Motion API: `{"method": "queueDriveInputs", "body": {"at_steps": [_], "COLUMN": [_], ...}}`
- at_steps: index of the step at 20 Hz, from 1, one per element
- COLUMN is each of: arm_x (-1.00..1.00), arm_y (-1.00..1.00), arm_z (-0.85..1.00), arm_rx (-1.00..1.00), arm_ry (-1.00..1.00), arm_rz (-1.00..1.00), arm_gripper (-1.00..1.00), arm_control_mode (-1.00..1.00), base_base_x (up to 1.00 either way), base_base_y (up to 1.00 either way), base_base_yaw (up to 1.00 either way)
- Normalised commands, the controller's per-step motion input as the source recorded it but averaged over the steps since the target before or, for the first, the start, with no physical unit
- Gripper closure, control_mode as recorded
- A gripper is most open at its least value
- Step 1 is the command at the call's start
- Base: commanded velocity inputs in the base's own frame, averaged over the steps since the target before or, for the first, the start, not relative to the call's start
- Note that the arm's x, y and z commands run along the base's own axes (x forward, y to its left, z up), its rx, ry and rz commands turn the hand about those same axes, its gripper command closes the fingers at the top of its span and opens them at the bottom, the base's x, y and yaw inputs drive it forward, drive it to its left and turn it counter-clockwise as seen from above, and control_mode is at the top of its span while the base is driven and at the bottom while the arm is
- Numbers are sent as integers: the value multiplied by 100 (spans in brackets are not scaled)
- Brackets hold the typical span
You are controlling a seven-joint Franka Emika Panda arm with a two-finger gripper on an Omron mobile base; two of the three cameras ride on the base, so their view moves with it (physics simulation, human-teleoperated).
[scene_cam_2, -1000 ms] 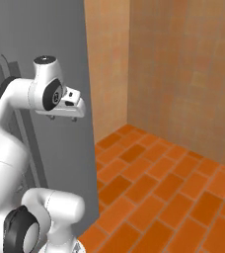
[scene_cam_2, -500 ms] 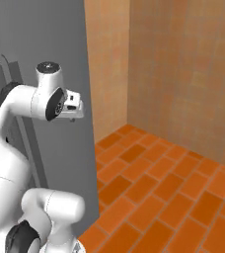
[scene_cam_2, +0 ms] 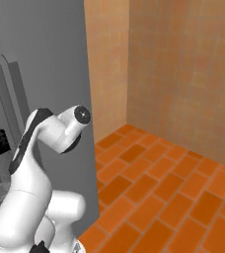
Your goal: Take the strawberry from the fridge and place it on top of the pancake, located on the dining counter.
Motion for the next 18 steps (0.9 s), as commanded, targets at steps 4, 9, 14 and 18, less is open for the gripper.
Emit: {"method": "queueDriveInputs", "body": {"at_steps": [4, 9, 14, 18], "arm_x": [15, 7, 2, 11], "arm_y": [58, 60, 32, 28], "arm_z": [-14, -5, -1, -8], "arm_rx": [9, 6, 4, 2], "arm_ry": [-15, -12, -9, -4], "arm_rz": [27, 17, 12, 10], "arm_gripper": [-100, -100, -100, -100], "arm_control_mode": [-100, -100, -100, -100], "base_base_x": [0, 0, 0, 0], "base_base_y": [0, 0, 0, 0], "base_base_yaw": [0, 0, 0, 0]}}
